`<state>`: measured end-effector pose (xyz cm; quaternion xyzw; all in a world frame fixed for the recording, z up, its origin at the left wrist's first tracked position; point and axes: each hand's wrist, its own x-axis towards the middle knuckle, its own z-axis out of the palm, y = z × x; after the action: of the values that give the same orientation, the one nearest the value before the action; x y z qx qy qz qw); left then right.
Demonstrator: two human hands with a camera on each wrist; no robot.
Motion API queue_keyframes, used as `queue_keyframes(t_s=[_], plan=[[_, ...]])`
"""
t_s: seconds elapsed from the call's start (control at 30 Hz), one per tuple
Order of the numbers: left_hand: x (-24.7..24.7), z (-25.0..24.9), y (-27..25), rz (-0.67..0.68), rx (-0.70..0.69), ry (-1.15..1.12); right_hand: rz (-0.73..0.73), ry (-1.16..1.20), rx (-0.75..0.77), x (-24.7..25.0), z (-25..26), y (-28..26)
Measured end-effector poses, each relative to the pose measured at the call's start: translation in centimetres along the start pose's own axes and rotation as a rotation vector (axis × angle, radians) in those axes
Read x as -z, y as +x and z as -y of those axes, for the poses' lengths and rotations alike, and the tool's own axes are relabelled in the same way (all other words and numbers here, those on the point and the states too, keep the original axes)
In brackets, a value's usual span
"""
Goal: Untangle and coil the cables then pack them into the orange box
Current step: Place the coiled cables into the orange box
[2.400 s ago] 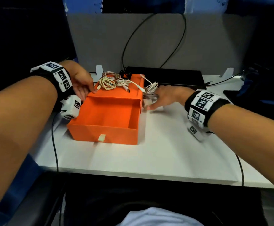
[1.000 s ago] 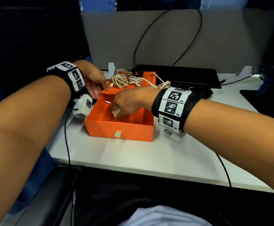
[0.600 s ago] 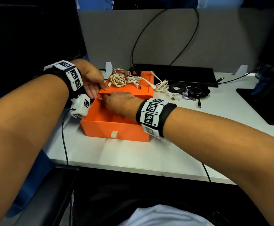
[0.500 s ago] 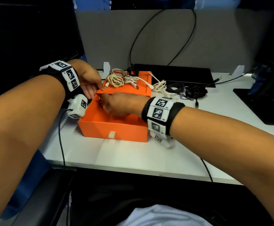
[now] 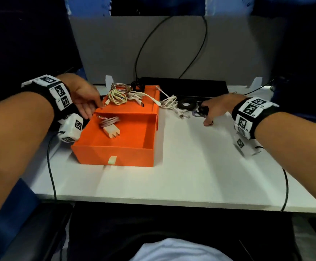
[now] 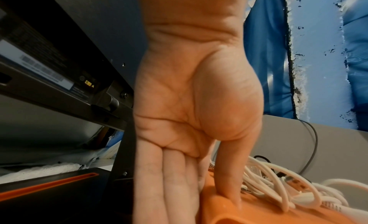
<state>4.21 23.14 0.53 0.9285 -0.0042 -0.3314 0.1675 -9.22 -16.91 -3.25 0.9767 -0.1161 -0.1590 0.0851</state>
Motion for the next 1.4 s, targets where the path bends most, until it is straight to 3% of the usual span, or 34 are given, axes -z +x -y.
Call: queue_keyframes(t_s=[0.23, 0.33, 0.47, 0.57, 0.63, 0.77, 0.9, 1.07, 1.17, 1.27, 1.4], plan=[[-0.7, -1.3, -0.1, -0.005, -0.015, 0.022, -0.219, 0.096, -0.001, -2.6, -3.9, 0.6], [-0.5, -1.5, -0.3, -0.012, -0.020, 0.025, -0.248, 0.146, -0.027, -3.4, -5.6, 0.5], [-0.4, -1.6, -0.4, -0.007, -0.033, 0.023, -0.366, 0.430, -0.038, -2.5, -6.8, -1.3], [-0.3, -1.4, -0.6, -0.003, -0.039, 0.023, -0.525, 0.687, 0.111, 0.4, -4.8, -5.0], [-0.3, -1.1, -0.7, -0.006, -0.039, 0.018, -0.549, 0.762, 0.282, 2.8, -1.9, -8.6], [-0.7, -0.7, -0.8, -0.016, -0.038, 0.006, -0.522, 0.650, 0.584, 6.1, 5.3, -14.4], [-1.1, -0.4, -0.7, -0.020, -0.047, -0.003, -0.477, 0.350, 0.740, 6.1, 12.2, -15.3], [-0.9, -0.7, -0.4, -0.038, -0.043, 0.007, -0.331, -0.025, 0.663, 4.5, 17.5, -12.7], [-0.6, -1.2, -0.5, -0.042, -0.052, 0.006, -0.275, -0.131, 0.615, 2.8, 19.4, -11.1], [-0.5, -1.0, -0.4, -0.036, -0.053, 0.001, -0.279, -0.093, 0.564, 2.2, 21.8, -9.5], [-0.7, -0.3, -0.1, -0.029, -0.037, 0.002, -0.174, 0.089, 0.458, 2.7, 23.3, -8.0]])
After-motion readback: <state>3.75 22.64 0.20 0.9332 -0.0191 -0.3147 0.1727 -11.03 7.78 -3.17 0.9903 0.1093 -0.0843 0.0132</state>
